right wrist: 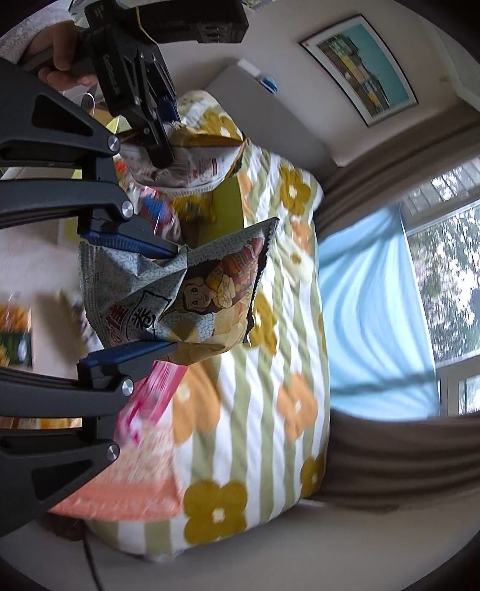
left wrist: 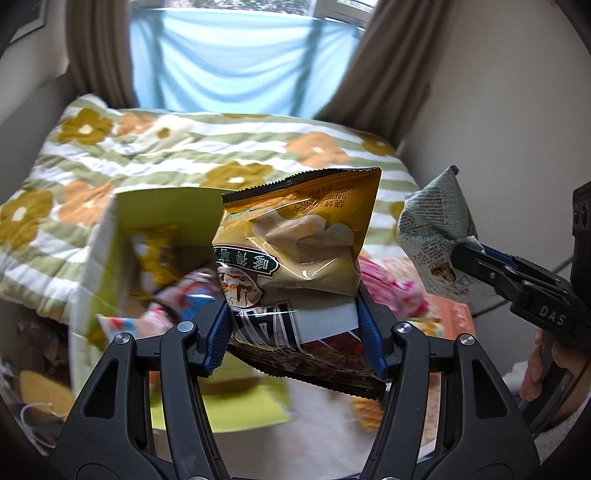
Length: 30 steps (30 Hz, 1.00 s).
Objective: Organize snacks
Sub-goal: 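Carry both bags over the yellow box and open both tools to drop them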
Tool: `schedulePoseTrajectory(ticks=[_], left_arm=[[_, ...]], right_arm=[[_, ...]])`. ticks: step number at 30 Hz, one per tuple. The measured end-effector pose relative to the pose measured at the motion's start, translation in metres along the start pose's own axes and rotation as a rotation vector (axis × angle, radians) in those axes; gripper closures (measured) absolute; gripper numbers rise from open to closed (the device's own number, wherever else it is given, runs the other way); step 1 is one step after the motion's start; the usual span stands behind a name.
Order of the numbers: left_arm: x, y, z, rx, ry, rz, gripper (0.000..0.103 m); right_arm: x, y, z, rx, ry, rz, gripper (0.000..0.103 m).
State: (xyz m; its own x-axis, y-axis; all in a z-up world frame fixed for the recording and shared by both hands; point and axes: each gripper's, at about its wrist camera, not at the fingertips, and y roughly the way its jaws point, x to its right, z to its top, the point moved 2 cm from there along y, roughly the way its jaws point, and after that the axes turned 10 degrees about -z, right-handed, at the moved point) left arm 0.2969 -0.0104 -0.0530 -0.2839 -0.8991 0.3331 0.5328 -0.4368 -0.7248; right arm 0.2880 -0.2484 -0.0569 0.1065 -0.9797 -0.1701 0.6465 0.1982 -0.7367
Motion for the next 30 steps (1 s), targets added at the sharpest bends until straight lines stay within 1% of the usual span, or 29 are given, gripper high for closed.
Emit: schedulePoseTrajectory(ticks=[3, 8, 13, 16, 18, 19, 20, 21, 22, 23, 24, 26, 28, 30], left_arm=[[-0.035, -0.006, 0.008, -0.003, -0.017, 0.022, 0.047], [-0.092, -0.003, 0.010, -0.027, -0.043, 0.050, 0.047], [-0.141, 0.024, 0.008, -0.095, -0.055, 0.069, 0.047], [-0.157, 0.039, 0.009, -0.133, -0.051, 0.075, 0.047], [-0.163, 0.047, 0.009, -0.151, -0.042, 0.084, 0.043], [-0.165, 0.048, 0.009, -0.152, -0.040, 0.078, 0.035], [-0.167, 0.050, 0.009, -0.153, -0.037, 0.079, 0.015], [-0.169, 0.050, 0.009, -0.149, -0.031, 0.090, 0.004], [-0.169, 0.050, 0.010, -0.138, -0.024, 0.100, 0.000], [-0.169, 0.047, 0.008, -0.117, -0.003, 0.107, 0.000], [-0.168, 0.045, 0.007, -0.112, 0.010, 0.112, 0.000], [-0.169, 0.046, 0.002, -0.126, 0.022, 0.134, 0.000], [-0.170, 0.045, -0.003, -0.131, 0.019, 0.133, 0.000], [-0.172, 0.040, -0.009, -0.127, 0.009, 0.116, 0.000]], right_arm=[[-0.033, 0.016, 0.009, -0.006, -0.014, 0.035, 0.063], [-0.077, 0.046, 0.015, -0.023, -0.026, 0.055, 0.063], [-0.106, 0.074, 0.014, -0.056, -0.012, 0.055, 0.063], [-0.117, 0.083, 0.012, -0.069, -0.004, 0.051, 0.063], [-0.122, 0.090, 0.012, -0.077, 0.000, 0.045, 0.063], [-0.124, 0.093, 0.012, -0.082, 0.001, 0.042, 0.063], [-0.126, 0.097, 0.011, -0.088, 0.003, 0.038, 0.063], [-0.128, 0.100, 0.011, -0.092, 0.005, 0.036, 0.063], [-0.129, 0.103, 0.010, -0.098, 0.008, 0.033, 0.063], [-0.130, 0.105, 0.010, -0.104, 0.010, 0.032, 0.063], [-0.131, 0.108, 0.009, -0.109, 0.013, 0.030, 0.063], [-0.134, 0.114, 0.007, -0.121, 0.014, 0.018, 0.063], [-0.136, 0.118, 0.006, -0.132, 0.013, 0.016, 0.063], [-0.140, 0.123, 0.005, -0.142, 0.010, 0.014, 0.063]])
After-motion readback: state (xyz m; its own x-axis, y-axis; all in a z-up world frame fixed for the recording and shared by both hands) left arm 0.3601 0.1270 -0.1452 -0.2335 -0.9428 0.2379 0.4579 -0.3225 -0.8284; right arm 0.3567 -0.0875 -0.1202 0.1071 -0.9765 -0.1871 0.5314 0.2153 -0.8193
